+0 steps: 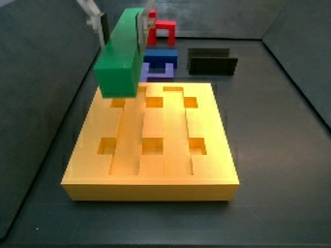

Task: Pick up the green object. Move up. Move to above the board. Insert the green object.
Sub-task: Insert the green object.

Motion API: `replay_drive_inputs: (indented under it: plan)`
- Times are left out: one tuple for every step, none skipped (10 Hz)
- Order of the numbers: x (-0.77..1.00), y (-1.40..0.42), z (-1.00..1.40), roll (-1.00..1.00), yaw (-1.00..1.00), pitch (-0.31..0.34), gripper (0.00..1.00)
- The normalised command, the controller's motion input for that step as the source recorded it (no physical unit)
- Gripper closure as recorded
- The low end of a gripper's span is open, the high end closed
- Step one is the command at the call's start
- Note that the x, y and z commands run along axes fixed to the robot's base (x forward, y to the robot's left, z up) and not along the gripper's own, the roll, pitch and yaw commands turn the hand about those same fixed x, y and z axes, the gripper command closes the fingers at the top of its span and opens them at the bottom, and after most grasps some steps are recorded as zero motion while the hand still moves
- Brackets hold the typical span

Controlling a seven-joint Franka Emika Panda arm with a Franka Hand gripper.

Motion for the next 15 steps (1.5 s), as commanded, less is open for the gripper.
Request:
replay_drive_inputs:
  plan:
    - [0.0,-0.16,-0.64,0.13,0.23,-0.13,1.0]
    - [0.07,-0.12,-0.69,0.23,0.19,-0.076,1.0]
    - [0.05,-0.17,-0.63,0.21,0.12,-0.05,1.0]
    - [0.0,-0.29,-0.57,0.23,0.06,-0.043,1.0]
    - [0.0,-0.29,-0.49,0.27,0.0,0.0,1.0]
    - [0.0,-0.16,-0.49,0.2,0.0,0.06,1.0]
    - [0.0,-0.07,-0.46,0.17,0.0,0.08,1.0]
    - [0.0,-0.11,-0.42,0.16,0.0,0.066,1.0]
    - [0.0,-0.11,-0.37,0.09,0.0,0.05,1.0]
    - [0.0,-0.13,-0.31,0.0,0.04,0.024,1.0]
    - [0.01,-0.18,-0.27,0.0,0.05,0.004,1.0]
    - [0.05,-0.18,-0.26,0.0,0.05,0.0,1.0]
    - [0.06,-0.17,-0.21,0.0,0.03,0.0,1.0]
    - [0.08,-0.15,-0.15,0.05,0.0,0.014,1.0]
    - [0.03,-0.15,-0.13,0.12,0.0,0.007,1.0]
